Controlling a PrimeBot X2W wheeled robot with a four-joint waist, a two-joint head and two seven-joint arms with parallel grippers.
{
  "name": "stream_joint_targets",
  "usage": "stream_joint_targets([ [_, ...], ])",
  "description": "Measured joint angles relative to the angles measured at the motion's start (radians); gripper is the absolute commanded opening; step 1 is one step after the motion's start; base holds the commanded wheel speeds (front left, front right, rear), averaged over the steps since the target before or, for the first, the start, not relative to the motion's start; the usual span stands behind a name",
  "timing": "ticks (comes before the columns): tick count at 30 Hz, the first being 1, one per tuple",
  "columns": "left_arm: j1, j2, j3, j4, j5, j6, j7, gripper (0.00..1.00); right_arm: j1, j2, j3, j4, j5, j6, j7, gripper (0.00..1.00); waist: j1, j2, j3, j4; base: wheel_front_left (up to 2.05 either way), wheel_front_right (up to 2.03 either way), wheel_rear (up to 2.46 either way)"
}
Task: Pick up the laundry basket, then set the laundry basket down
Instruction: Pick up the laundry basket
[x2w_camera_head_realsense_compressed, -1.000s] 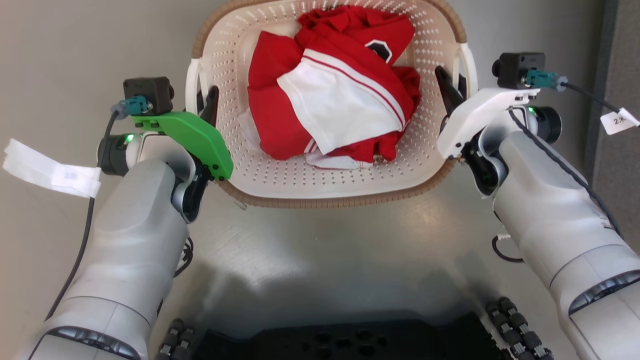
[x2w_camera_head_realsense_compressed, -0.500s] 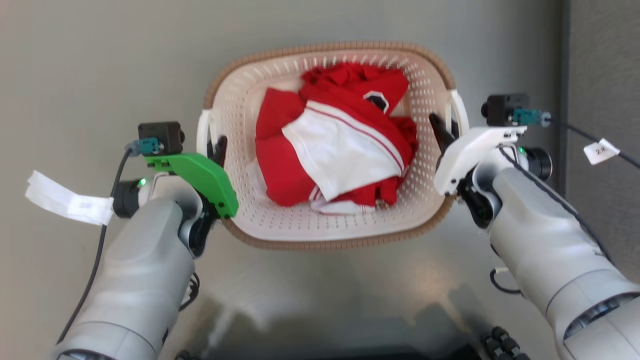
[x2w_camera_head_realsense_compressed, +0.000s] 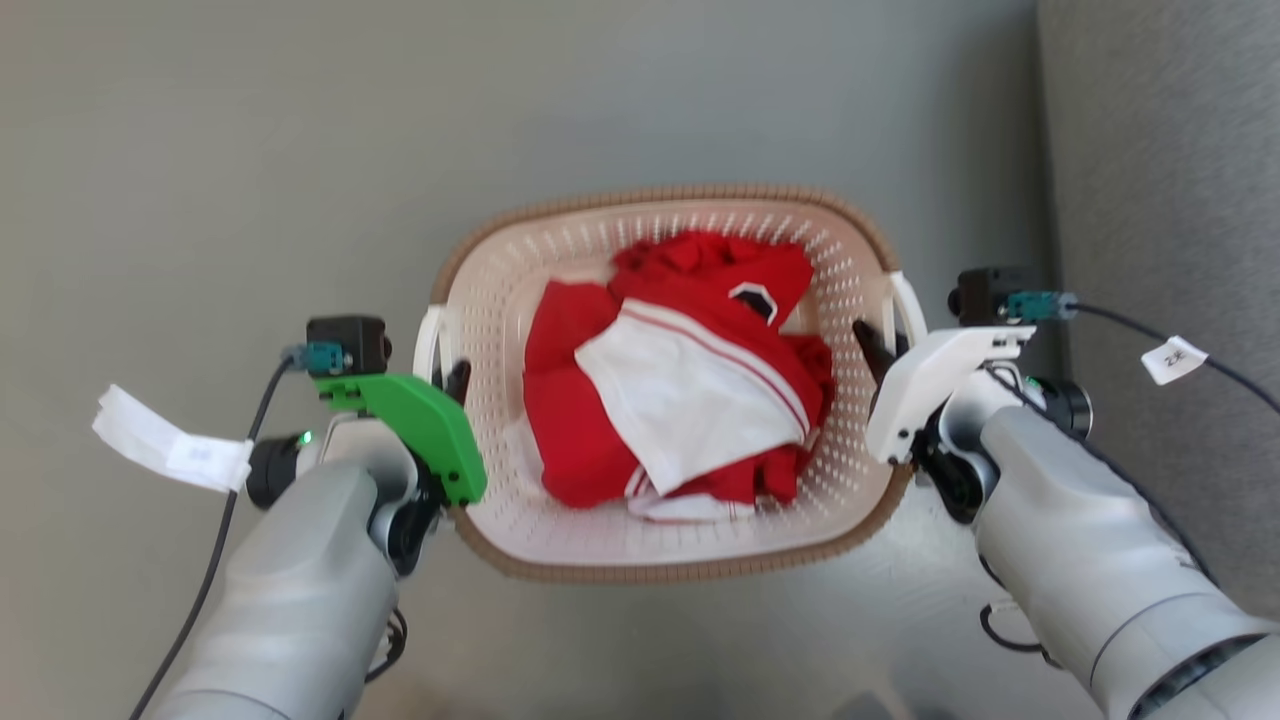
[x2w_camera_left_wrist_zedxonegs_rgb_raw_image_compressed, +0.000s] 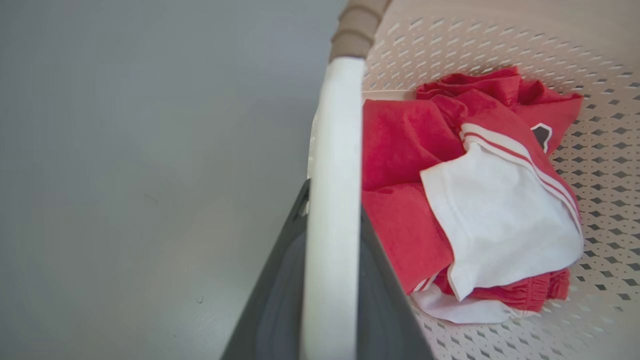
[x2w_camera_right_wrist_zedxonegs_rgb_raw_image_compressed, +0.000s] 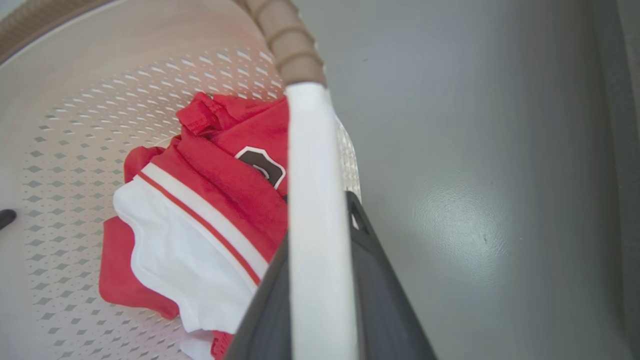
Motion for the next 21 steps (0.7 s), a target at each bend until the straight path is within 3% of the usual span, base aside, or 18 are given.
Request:
stream_joint_targets([
  [21, 0.151, -0.007, -0.036, 0.065, -0.114, 0.0, 0.135, 0.0, 0.133, 0.012, 0.07, 0.022, 0.086, -0.001, 0.169, 0.0, -0.0001, 0.0, -0.288, -0.03, 0.0, 0.0, 0.0],
])
